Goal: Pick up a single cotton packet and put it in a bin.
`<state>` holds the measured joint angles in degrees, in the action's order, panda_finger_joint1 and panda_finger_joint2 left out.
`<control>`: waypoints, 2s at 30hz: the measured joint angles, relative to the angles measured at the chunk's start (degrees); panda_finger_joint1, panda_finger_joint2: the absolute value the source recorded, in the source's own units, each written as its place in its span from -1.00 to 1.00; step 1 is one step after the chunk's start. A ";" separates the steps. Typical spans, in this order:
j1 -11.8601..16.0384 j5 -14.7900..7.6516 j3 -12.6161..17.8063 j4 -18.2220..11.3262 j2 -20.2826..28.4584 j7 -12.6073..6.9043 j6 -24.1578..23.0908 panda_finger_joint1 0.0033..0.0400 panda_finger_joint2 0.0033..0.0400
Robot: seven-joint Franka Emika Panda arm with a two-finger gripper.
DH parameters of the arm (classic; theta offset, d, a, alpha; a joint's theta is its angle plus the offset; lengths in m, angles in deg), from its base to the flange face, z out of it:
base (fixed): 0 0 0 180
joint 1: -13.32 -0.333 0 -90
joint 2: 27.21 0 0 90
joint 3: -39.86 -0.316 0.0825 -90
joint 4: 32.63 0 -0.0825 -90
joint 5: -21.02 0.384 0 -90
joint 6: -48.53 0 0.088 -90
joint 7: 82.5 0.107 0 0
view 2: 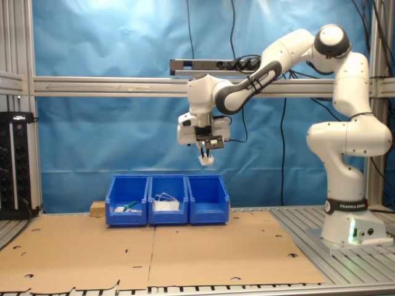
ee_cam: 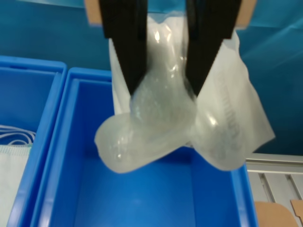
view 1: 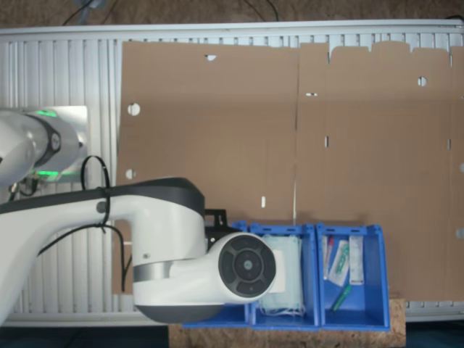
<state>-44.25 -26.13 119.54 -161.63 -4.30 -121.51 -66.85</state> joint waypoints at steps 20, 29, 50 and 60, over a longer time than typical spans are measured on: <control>-2.54 -0.51 1.81 0.92 0.02 -3.34 -0.69 -0.89 -0.89; -2.58 -0.64 2.47 1.03 0.02 -6.37 -1.69 -0.89 -0.89; -2.58 -0.92 2.82 1.31 0.02 -10.63 -2.60 -0.89 -0.89; -2.58 -0.98 2.85 1.31 0.02 -11.60 -2.67 0.57 0.57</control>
<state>-46.84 -27.11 122.39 -160.32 -4.28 -133.11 -69.51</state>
